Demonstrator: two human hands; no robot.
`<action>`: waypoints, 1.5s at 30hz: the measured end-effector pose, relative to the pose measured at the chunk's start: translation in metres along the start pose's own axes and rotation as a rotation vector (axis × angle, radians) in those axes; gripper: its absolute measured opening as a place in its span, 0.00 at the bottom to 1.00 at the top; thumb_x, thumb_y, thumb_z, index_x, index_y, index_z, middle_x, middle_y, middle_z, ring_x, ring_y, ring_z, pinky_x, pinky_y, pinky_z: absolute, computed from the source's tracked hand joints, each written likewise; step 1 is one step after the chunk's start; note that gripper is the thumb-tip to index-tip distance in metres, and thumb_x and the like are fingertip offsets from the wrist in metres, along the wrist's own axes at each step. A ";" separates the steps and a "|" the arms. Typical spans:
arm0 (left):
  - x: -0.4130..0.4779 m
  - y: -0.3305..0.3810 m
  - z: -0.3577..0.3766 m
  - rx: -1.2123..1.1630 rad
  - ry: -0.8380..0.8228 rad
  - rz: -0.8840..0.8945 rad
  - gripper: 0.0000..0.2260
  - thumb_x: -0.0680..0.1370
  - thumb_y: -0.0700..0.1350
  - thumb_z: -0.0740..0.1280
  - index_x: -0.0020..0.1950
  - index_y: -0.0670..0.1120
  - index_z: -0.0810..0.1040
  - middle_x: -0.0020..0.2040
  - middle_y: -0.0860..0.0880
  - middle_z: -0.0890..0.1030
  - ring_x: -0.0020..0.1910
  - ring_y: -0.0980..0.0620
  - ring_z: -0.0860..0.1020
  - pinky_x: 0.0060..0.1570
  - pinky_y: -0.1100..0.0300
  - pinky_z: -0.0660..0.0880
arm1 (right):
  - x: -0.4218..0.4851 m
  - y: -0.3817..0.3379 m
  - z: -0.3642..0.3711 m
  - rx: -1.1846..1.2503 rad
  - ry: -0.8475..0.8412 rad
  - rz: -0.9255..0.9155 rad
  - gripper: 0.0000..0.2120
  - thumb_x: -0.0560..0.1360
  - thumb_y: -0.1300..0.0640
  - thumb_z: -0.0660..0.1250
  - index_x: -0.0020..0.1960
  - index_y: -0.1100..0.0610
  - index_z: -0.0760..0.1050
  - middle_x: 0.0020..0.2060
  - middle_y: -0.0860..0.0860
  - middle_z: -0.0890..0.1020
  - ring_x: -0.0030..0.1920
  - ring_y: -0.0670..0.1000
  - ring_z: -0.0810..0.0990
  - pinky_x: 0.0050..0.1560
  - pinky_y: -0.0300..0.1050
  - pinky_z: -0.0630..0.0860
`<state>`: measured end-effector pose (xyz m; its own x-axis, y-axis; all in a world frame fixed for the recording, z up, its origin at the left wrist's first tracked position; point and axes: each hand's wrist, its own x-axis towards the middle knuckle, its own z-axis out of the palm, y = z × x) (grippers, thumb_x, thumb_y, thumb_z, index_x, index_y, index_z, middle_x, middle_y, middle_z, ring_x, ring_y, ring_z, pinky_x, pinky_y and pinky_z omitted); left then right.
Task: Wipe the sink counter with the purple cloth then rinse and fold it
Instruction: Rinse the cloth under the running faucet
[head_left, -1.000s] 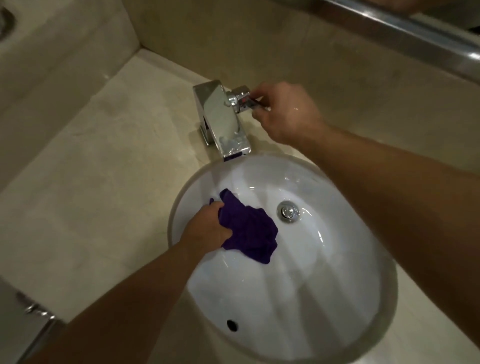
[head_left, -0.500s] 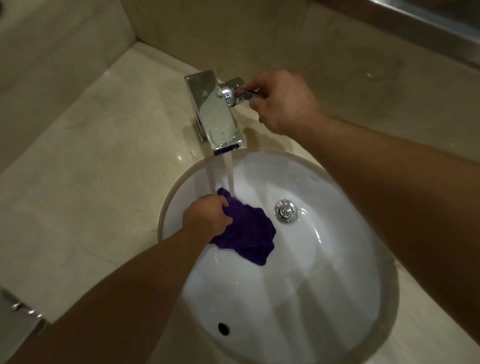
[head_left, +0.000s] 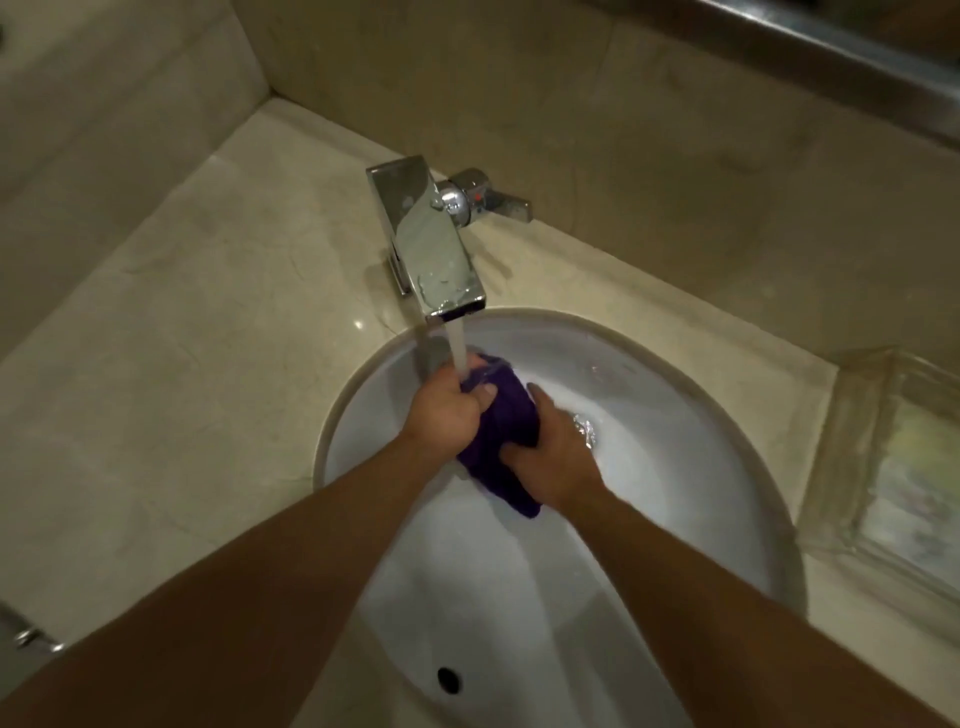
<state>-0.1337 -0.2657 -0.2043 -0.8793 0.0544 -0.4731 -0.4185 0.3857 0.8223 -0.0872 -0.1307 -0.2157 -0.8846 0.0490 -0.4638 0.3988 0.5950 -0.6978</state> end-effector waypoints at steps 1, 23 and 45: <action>0.000 0.007 -0.001 -0.032 -0.019 0.046 0.10 0.79 0.37 0.66 0.53 0.52 0.77 0.50 0.50 0.80 0.53 0.48 0.78 0.61 0.49 0.76 | 0.000 0.006 0.006 0.071 -0.038 0.016 0.32 0.67 0.62 0.71 0.70 0.50 0.68 0.54 0.49 0.80 0.55 0.52 0.79 0.48 0.34 0.75; 0.039 -0.070 0.014 0.672 0.152 0.554 0.19 0.81 0.47 0.52 0.66 0.48 0.77 0.61 0.49 0.80 0.60 0.50 0.77 0.63 0.51 0.71 | 0.066 -0.012 0.072 0.445 0.491 0.224 0.12 0.79 0.45 0.62 0.43 0.50 0.65 0.34 0.48 0.77 0.35 0.49 0.76 0.32 0.35 0.66; -0.001 -0.042 0.019 -0.098 0.627 0.188 0.07 0.82 0.48 0.60 0.51 0.61 0.74 0.54 0.54 0.78 0.54 0.53 0.77 0.59 0.49 0.75 | 0.045 0.004 0.023 0.934 0.270 0.136 0.17 0.67 0.61 0.64 0.55 0.48 0.70 0.44 0.52 0.79 0.43 0.52 0.79 0.44 0.50 0.77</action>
<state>-0.1110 -0.2641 -0.2444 -0.8929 -0.4449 -0.0690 -0.2375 0.3351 0.9118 -0.1201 -0.1449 -0.2524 -0.7960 0.3211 -0.5131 0.4296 -0.2974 -0.8526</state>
